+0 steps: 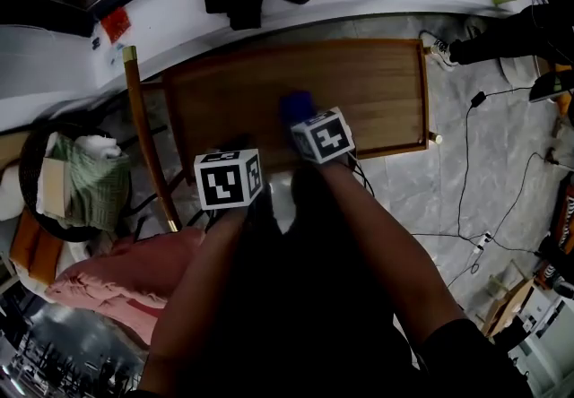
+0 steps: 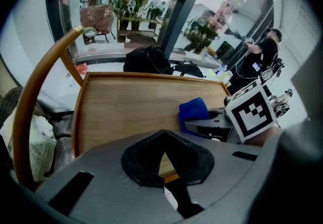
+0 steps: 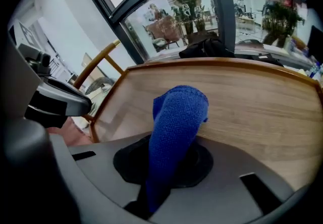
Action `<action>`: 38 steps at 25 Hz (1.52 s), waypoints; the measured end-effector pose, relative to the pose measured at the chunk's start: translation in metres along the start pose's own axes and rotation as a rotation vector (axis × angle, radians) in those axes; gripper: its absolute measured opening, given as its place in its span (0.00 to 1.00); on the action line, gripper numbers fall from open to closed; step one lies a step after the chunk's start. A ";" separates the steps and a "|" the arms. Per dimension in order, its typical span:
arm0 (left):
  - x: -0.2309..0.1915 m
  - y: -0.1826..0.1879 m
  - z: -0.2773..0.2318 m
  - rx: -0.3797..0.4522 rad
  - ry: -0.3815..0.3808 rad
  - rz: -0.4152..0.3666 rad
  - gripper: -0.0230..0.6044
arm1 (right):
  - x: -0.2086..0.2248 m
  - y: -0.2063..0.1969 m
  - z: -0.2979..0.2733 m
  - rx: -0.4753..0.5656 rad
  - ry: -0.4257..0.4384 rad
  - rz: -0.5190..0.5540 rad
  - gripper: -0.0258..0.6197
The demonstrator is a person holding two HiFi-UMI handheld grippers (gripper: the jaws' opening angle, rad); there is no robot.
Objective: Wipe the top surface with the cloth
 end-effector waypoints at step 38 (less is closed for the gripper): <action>0.134 0.024 -0.022 0.079 -0.084 -0.022 0.05 | 0.208 -0.056 0.186 -0.042 -0.443 -0.103 0.11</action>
Point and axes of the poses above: the fingertips, and each gripper's own axes: z backward along the fingers, x to its right, y out of its top, the point moved 3 cm from there along z, backward along the fingers, and after that the axes turned 7 degrees about y, right-handed, at the moved point
